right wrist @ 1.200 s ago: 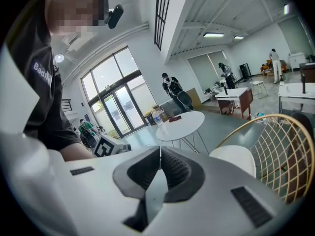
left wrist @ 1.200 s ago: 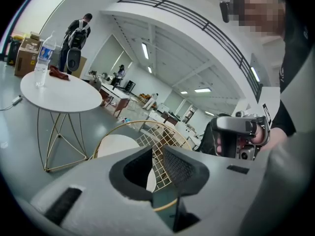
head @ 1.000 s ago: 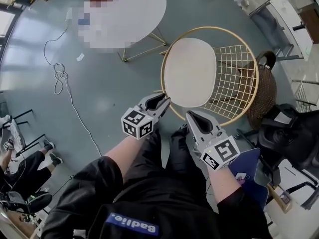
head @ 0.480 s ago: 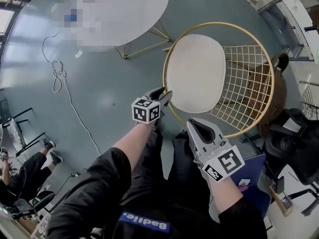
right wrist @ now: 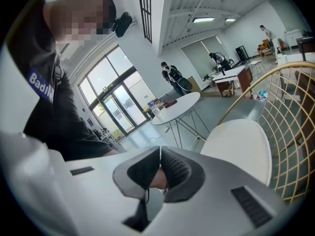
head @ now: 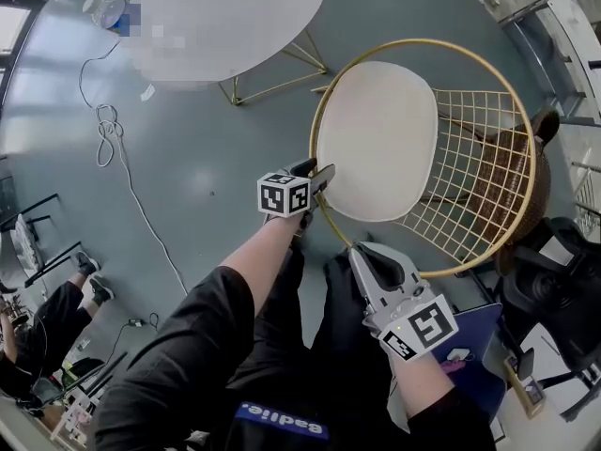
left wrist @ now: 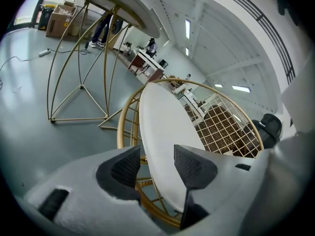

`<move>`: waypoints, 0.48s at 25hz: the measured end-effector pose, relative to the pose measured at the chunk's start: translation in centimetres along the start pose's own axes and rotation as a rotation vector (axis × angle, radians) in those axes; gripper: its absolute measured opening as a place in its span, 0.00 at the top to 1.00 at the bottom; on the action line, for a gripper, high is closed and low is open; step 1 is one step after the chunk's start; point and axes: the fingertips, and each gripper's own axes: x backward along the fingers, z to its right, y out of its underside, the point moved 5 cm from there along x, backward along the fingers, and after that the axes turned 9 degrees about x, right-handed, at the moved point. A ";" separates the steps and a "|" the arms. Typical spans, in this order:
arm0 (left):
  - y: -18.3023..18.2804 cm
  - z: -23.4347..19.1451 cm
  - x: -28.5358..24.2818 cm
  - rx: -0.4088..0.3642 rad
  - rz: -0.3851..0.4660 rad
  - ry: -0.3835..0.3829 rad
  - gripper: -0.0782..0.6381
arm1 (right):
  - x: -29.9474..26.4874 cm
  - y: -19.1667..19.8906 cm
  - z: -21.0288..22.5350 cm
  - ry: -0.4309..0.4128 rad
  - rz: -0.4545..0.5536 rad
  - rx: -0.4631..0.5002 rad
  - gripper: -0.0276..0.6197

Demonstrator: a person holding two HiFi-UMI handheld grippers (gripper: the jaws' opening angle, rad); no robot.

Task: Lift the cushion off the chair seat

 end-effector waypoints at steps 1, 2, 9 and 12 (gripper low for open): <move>0.1 0.0 -0.4 0.007 -0.011 0.003 0.60 | 0.1 0.2 0.1 0.002 -0.004 -0.002 0.91; 0.2 0.1 -0.7 0.016 -0.023 0.006 0.61 | 0.2 0.3 0.1 0.004 -0.006 -0.003 0.91; -0.1 2.3 -0.2 0.010 -0.078 0.041 0.75 | 1.3 -0.9 -0.2 0.025 -0.009 0.001 0.91; -0.6 3.7 0.9 -0.007 -0.075 0.046 0.78 | 1.9 -2.0 -0.9 0.028 -0.003 0.009 0.91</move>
